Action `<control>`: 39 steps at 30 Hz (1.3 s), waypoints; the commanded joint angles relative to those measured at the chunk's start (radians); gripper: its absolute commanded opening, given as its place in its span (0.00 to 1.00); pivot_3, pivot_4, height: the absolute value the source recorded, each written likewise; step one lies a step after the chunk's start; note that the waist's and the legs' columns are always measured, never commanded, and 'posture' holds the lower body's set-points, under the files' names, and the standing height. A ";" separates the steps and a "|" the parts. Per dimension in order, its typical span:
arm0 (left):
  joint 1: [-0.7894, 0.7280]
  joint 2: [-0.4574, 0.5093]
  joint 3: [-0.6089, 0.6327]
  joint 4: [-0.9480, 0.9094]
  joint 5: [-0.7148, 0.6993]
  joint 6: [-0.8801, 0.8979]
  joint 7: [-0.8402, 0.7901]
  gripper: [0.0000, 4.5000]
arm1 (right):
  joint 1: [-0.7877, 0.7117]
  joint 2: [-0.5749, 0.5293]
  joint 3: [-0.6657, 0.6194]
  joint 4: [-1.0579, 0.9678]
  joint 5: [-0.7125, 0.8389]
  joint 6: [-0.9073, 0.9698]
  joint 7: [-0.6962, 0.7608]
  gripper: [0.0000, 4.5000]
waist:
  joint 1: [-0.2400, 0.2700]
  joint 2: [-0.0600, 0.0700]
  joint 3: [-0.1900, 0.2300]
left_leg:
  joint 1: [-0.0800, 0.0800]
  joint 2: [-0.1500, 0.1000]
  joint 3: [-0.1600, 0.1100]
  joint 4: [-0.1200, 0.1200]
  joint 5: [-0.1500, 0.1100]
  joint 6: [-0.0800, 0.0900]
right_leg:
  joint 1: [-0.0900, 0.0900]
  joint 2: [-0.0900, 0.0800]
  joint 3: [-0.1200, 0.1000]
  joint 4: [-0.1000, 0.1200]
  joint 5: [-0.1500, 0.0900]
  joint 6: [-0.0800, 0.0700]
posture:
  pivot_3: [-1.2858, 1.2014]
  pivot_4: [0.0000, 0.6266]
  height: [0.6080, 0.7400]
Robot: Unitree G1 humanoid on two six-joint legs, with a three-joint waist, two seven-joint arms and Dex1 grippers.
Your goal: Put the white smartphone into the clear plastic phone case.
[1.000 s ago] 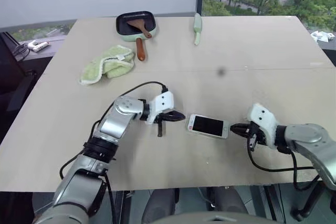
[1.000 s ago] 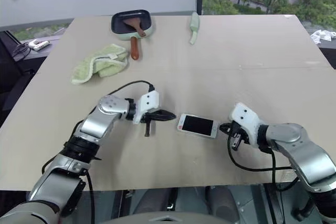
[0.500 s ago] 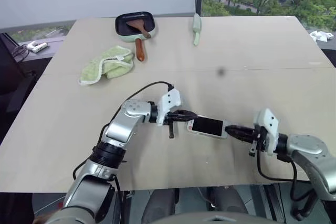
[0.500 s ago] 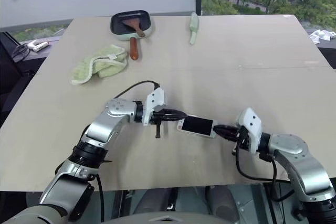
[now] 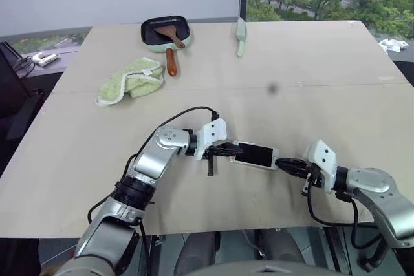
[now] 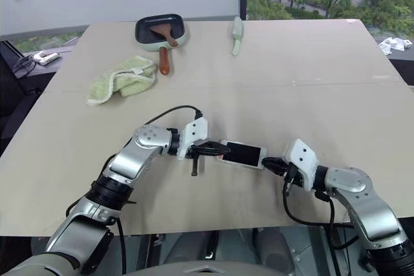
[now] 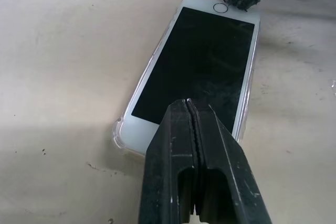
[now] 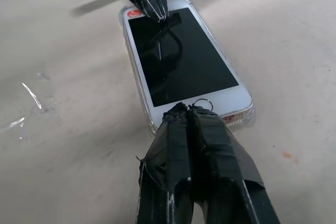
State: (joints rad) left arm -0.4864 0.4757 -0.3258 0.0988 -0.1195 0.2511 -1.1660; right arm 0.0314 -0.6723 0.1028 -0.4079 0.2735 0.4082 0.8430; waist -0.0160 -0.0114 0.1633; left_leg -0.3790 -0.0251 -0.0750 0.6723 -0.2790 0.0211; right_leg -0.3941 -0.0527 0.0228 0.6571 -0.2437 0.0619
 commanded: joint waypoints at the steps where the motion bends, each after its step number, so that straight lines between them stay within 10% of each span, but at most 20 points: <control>1: 0.011 -0.002 -0.014 -0.003 0.010 -0.006 0.009 0.00 | -0.006 -0.015 0.088 0.010 -0.060 0.095 -0.023 0.02 | -0.002 -0.002 -0.002 | 0.000 0.000 0.000 0.000 0.000 0.000 | 0.000 0.000 0.000 0.000 0.000 0.000 | 0.52 0.24 1.00; 18: 0.026 -0.014 -0.012 -0.021 0.007 -0.005 0.044 0.00 | -0.149 -0.067 0.294 -0.148 -0.086 0.630 -0.094 0.02 | 0.007 -0.007 -0.015 | 0.001 0.000 -0.002 -0.001 0.000 0.000 | 0.002 0.000 -0.001 -0.003 0.000 0.000 | 0.52 0.24 1.00; 39: 0.029 -0.022 -0.019 -0.019 -0.001 -0.001 0.043 0.00 | -0.162 0.058 0.100 -0.054 -0.001 0.694 -0.261 0.02 | 0.005 -0.005 -0.016 | 0.003 0.000 -0.006 -0.001 0.000 0.000 | 0.009 -0.001 -0.006 -0.011 0.000 0.000 | 0.52 0.24 1.00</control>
State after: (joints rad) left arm -0.4602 0.4537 -0.3460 0.0939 -0.1190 0.2546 -1.1261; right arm -0.1667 -0.5942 0.1777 -0.5509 0.3124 1.0443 0.6199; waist -0.0110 -0.0161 0.1475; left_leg -0.3760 -0.0248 -0.0806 0.6710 -0.2789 0.0210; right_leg -0.3848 -0.0537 0.0170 0.6460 -0.2437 0.0617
